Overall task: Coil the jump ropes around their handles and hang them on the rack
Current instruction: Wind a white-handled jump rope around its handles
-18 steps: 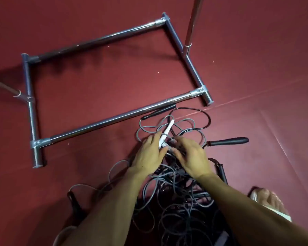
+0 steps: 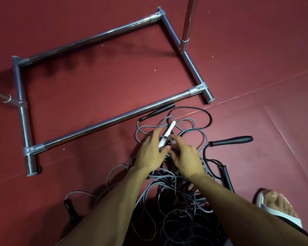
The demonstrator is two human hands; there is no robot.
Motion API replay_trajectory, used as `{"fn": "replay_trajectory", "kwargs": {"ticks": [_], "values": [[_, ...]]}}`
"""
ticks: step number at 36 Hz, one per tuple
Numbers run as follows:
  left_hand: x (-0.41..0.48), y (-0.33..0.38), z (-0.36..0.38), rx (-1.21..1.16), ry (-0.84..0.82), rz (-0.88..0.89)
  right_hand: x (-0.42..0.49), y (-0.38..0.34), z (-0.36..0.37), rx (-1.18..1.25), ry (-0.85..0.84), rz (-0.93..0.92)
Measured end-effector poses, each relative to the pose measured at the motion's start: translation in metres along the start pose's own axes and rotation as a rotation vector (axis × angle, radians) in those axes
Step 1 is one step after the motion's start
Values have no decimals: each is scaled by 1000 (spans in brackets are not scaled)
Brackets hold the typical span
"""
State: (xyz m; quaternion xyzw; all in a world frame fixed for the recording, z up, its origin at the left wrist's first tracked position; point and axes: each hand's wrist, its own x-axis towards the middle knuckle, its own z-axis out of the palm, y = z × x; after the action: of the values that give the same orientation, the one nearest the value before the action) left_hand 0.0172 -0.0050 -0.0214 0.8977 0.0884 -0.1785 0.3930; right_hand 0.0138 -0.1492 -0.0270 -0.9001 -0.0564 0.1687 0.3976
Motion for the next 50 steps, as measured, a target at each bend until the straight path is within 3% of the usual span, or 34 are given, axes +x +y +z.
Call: {"fn": "replay_trajectory", "kwargs": {"ticks": [6, 13, 19, 24, 28, 30, 34, 41, 45, 50], "values": [[4, 0, 0, -60, -51, -33, 1, 3, -2, 118, -37, 48], [-1, 6, 2, -68, -236, -55, -1, 12, 0, 220, -60, 92], [-3, 8, 1, -13, -190, -9, 2, 9, -6, 255, -70, 59], [-2, 15, -18, -11, -169, 45, 9, 0, -20, 133, -19, 27], [-4, 24, -42, -77, -96, 88, 16, -21, -38, 34, 133, -6], [-6, 31, -53, -83, -86, 120, 23, -37, -48, 128, 203, -20], [-13, 46, -63, -99, -92, 148, 35, -60, -57, 255, 159, -26], [-16, 69, -96, 37, -196, -51, 40, -74, -70, 375, 228, 26], [-17, 97, -122, -203, 65, -66, 34, -90, -84, 384, 111, -64], [-27, 141, -142, -757, -80, -231, 24, -122, -98, 329, -65, -188]]}}
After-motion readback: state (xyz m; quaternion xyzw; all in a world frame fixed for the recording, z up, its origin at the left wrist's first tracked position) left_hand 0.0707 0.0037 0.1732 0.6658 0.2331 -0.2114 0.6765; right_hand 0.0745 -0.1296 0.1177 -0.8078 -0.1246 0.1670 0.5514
